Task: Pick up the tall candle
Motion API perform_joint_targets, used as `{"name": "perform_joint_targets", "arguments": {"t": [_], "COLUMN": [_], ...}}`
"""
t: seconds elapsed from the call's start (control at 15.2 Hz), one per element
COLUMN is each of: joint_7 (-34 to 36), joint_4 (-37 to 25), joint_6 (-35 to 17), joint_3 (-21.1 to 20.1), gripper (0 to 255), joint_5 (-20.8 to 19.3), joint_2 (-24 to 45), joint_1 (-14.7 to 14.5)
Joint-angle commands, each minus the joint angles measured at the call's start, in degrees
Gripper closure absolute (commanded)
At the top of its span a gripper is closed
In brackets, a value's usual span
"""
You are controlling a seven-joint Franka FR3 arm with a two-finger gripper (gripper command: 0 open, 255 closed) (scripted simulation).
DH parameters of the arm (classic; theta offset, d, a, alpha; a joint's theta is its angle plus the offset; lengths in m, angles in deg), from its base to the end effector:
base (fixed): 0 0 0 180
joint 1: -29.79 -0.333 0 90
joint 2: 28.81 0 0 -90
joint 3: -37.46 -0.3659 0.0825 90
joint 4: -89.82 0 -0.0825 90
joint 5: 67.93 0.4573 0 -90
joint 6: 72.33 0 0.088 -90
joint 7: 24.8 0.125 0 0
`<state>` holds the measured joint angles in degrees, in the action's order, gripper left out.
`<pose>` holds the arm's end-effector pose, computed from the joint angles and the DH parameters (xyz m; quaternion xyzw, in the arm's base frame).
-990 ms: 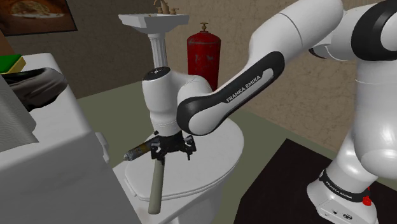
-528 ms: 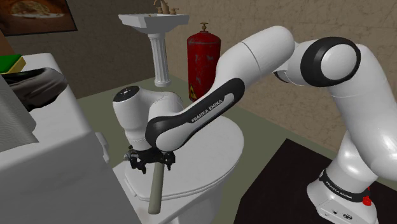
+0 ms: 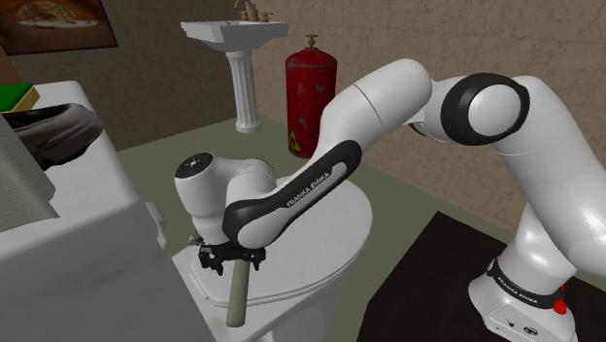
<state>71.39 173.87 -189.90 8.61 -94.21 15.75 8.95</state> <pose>0.5887 0.5411 0.2289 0.9405 -0.3364 0.0086 0.0466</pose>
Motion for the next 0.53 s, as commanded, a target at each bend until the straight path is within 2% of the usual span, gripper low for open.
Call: {"name": "perform_joint_targets", "arguments": {"t": [0.0, 0.07, 0.46], "joint_7": [0.2, 0.2, 0.1], "joint_4": [0.4, 0.5, 0.3], "joint_6": [-0.5, -0.6, -0.5], "joint_3": [0.1, 0.1, 0.1], "gripper": [0, 255, 255], "joint_5": [-0.1, -0.1, -0.1], "joint_2": [0.1, 0.1, 0.2], "joint_1": [0.0, 0.0, 0.0]}}
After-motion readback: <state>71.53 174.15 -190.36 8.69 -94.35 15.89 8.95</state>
